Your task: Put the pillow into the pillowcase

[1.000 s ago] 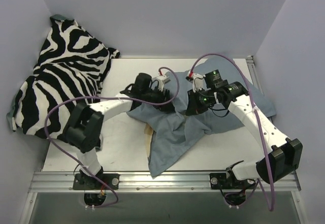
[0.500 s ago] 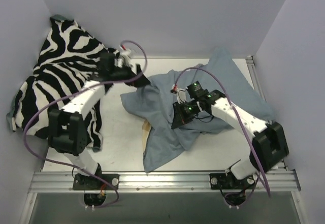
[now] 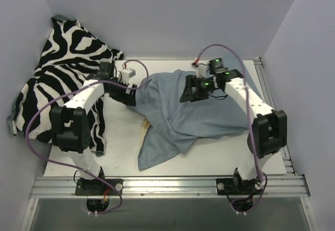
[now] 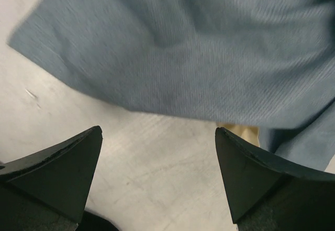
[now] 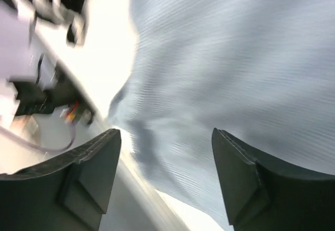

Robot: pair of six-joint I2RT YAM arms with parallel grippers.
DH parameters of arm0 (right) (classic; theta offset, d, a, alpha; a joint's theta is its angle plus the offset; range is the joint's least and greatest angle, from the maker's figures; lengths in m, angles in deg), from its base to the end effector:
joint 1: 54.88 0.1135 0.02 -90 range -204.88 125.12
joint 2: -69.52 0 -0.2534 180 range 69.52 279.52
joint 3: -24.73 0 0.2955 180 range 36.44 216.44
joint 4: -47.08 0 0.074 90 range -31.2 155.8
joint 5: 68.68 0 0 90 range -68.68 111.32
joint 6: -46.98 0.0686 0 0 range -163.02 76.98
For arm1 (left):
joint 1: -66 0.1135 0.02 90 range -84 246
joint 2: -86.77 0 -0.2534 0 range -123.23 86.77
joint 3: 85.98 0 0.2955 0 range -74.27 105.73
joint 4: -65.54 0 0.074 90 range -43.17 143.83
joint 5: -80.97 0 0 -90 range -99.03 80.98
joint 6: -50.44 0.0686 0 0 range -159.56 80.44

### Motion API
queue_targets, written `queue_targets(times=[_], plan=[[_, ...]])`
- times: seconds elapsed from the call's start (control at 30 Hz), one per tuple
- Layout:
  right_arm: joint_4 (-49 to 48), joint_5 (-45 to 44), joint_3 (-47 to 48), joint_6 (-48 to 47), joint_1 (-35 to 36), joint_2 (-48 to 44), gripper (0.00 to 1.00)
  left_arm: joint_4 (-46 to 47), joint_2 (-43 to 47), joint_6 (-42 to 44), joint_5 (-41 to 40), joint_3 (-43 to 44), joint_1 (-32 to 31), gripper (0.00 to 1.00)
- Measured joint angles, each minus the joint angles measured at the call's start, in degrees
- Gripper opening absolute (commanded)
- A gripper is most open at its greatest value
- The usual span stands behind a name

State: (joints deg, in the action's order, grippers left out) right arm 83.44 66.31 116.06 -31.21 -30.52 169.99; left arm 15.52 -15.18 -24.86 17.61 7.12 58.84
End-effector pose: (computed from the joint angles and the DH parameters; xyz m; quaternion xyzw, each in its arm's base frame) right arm 0.3842 0.2272 0.2284 -0.2375 0.8342 0.4452 0.2226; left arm 0.4272 -0.0847 0.2001 0.2384 0.9087 -0.2043 0.2751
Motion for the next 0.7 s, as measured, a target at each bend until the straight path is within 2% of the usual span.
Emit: queue_targets(times=[0.1, 0.17, 0.23, 0.37, 0.43, 0.47, 0.5, 0.53, 0.63, 0.7], plan=[[6.84, -3.04, 3.89, -8.52, -11.85, -4.35, 0.73, -2.01, 0.04, 2.34, -2.23, -3.28, -1.31, 0.97], [11.91, -7.17, 4.09, -14.25, -17.25, -7.21, 0.73, -1.97, -0.24, 2.73, -4.39, -3.67, -3.13, 0.98], [15.69, -12.35, 2.47, -19.3, -19.12, -9.62, 0.73, -1.75, -1.6, 2.71, -7.89, -2.32, -5.09, 0.97], [21.14, -20.98, -3.69, -26.71, -19.08, -11.37, 0.73, 0.5, -12.61, 2.23, -16.55, 8.09, -7.69, 0.88], [22.45, -24.72, -6.1, -28.92, -20.0, -10.01, 0.73, 2.01, -17.92, 1.92, -20.48, 10.99, -7.74, 0.69], [22.86, -26.75, -6.84, -29.99, -21.09, -8.72, 0.73, 2.05, -20.0, 1.79, -22.05, 11.78, -7.65, 0.52], [22.93, -28.26, -7.17, -30.64, -22.34, -7.26, 0.73, 1.6, -21.79, 1.31, -22.21, 12.83, -7.45, 0.09], [22.86, -29.57, -7.21, -31.26, -23.67, -5.55, 0.71, 1.4, -22.21, 1.77, -23.91, 14.08, -7.3, 0.01], [22.38, -32.96, -7.21, -31.91, -27.26, 0.02, 0.7, 0.52, -25.77, 4.44, -27.23, 19.45, -6.64, 0.0], [22.32, -34.51, -7.43, -32.02, -28.83, 3.08, 0.69, -1.81, -29.9, 6.6, -29.53, 26.84, -5.99, 0.0]])
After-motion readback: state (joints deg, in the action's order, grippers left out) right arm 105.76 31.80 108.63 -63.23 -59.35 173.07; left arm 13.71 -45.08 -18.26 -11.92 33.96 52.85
